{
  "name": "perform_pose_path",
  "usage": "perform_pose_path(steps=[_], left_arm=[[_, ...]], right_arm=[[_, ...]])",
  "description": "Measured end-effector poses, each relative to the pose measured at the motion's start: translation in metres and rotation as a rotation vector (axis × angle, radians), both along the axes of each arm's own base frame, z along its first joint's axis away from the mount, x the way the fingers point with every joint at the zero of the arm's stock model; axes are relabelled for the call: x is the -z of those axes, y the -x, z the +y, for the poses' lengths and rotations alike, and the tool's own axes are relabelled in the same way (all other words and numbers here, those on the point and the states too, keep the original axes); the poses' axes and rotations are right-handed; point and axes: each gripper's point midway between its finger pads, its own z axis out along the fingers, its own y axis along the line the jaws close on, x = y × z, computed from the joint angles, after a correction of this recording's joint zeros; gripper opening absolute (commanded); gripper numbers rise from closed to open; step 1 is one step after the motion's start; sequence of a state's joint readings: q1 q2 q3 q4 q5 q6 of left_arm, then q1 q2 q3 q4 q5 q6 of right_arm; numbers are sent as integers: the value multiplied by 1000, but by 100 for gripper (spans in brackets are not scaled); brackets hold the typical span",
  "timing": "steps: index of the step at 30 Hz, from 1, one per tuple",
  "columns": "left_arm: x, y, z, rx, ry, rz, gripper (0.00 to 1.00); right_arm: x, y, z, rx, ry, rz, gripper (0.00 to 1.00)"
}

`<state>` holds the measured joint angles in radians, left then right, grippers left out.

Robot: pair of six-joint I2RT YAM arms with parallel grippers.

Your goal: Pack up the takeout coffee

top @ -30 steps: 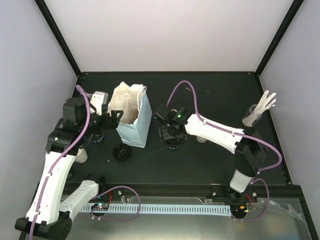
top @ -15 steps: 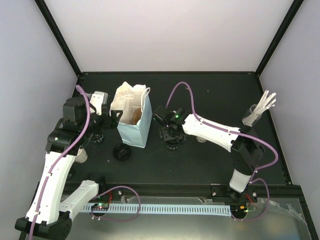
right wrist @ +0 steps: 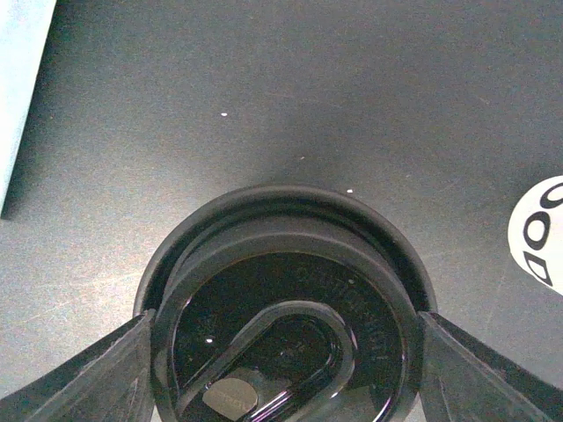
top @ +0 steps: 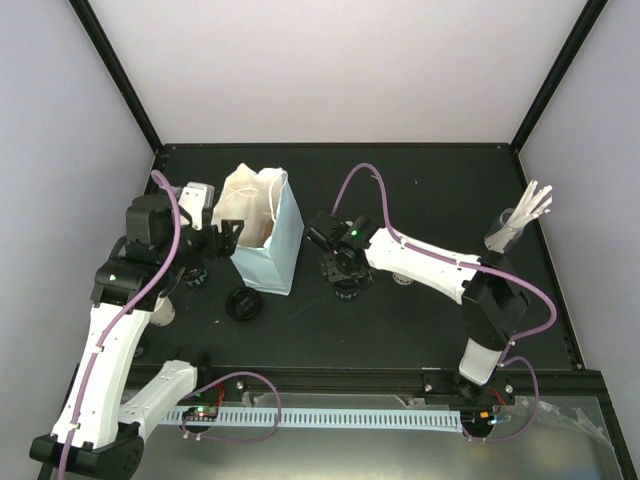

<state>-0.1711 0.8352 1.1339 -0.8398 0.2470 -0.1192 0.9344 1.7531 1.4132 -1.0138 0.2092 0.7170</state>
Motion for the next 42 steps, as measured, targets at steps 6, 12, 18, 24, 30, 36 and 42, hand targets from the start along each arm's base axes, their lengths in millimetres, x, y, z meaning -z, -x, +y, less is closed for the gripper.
perform_pose_path(steps=[6,12,18,24,30,36,42], left_arm=[[1,-4,13,-68,-41,-5,99],[9,-9,25,-141,-75,35,99],[28,-23,36,-214,-90,135,99],[29,-22,35,-202,-77,148,99],[29,-20,26,-147,-67,144,99],[26,-11,21,-97,-69,95,99],[23,-9,22,-90,-78,70,99]], right_arm=[[-13,-1,-6,1,7,-23,76],[-54,0,-11,-11,-61,-99,76],[-96,4,-21,-32,-126,-182,76],[-125,5,-28,-56,-154,-245,76],[-152,6,-36,-72,-188,-310,76],[-176,11,-43,-96,-232,-368,76],[-196,14,-48,-119,-276,-423,76]])
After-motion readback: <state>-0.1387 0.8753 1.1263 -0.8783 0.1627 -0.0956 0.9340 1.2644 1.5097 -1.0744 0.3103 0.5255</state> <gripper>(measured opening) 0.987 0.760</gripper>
